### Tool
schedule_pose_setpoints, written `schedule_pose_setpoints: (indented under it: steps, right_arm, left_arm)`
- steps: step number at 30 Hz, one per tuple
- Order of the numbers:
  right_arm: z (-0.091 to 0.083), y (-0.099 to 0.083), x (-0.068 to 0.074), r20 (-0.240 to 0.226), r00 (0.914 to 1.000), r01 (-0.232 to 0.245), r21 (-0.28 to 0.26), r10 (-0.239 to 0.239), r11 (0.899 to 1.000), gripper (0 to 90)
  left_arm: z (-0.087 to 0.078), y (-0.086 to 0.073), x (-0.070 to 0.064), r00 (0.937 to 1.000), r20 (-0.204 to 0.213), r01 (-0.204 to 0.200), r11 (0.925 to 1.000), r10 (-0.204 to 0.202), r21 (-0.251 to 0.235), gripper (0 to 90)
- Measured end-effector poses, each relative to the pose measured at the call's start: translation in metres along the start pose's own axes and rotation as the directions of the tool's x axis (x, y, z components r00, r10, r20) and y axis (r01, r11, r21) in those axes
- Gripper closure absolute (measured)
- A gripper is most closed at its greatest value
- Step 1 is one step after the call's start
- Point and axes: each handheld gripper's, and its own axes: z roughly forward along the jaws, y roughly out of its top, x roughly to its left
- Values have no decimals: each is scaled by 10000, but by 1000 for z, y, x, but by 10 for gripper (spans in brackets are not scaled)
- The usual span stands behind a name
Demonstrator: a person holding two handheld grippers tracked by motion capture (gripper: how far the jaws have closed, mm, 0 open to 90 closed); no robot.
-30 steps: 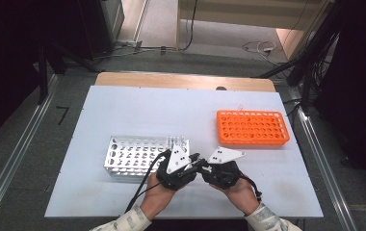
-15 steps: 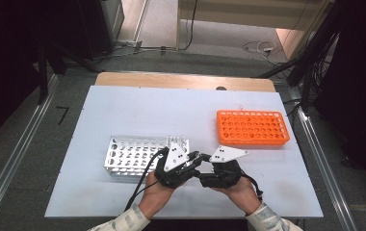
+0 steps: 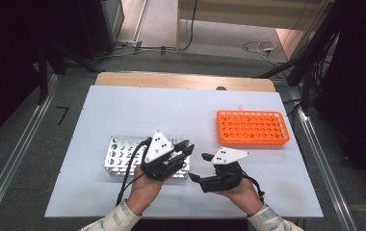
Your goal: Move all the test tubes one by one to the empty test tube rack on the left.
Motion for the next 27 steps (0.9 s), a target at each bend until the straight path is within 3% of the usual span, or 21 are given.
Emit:
schedule_pose_setpoints:
  steps: [12, 23, 27]
  right_arm:
    - [0, -1, -4, 227, 9997, -120, 48, 119, 9999, 191]
    - [1, -1, -6, 356, 9993, -122, 65, 119, 9999, 192]
    - [1, -2, -7, 373, 9992, -161, 85, 158, 9998, 193]
  left_arm:
    - [-16, 3, 28, 9965, -775, 303, 9995, -309, -85, 754]
    - [-22, 3, 53, 9814, -1877, 365, 9991, -400, -221, 754]
    - [-21, 3, 58, 9772, -2087, 357, 9991, -394, -214, 754]
